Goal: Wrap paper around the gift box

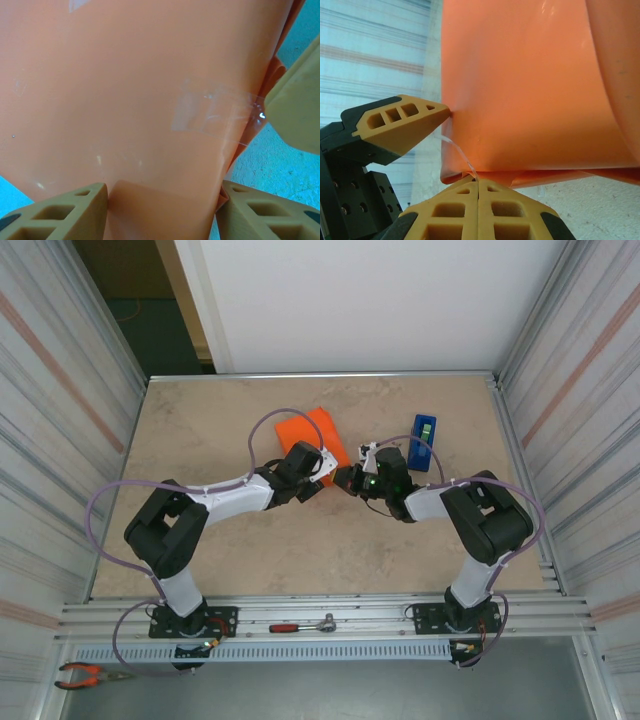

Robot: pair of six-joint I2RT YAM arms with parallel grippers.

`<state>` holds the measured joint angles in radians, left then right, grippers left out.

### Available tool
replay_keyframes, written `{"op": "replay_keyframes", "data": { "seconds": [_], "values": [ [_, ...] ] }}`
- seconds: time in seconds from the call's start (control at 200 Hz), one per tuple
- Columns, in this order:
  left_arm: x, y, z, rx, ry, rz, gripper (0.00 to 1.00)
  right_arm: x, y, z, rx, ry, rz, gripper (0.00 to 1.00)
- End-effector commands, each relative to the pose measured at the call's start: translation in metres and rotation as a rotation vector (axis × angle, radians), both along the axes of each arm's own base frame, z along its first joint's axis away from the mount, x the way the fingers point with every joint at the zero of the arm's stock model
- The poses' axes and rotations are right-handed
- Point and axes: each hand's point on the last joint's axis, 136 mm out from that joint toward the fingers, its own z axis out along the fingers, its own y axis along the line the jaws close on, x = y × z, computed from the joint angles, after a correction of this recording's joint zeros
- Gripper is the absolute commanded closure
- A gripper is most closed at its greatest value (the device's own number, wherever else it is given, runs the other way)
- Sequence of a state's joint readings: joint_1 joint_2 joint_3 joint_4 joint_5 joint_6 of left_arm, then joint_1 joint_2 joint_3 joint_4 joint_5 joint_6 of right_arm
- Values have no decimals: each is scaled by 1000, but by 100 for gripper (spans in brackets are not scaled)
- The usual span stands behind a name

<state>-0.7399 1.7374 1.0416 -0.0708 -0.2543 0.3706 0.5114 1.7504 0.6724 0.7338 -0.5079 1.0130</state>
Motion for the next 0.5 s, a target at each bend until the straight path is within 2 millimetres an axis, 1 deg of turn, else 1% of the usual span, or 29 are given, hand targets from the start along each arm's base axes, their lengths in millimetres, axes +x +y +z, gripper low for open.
{"op": "replay_keyframes", "data": {
  "seconds": [0.0,0.246,0.496],
  "values": [
    [-19,4,-25,46,103,-29,44,5,4,0,9,-12,-12,100],
    [-19,4,-25,46,103,-28,44,8,6,-5,14,2,-19,100],
    [-19,5,-26,46,103,-28,44,13,8,-6,21,5,-23,100]
  ]
}}
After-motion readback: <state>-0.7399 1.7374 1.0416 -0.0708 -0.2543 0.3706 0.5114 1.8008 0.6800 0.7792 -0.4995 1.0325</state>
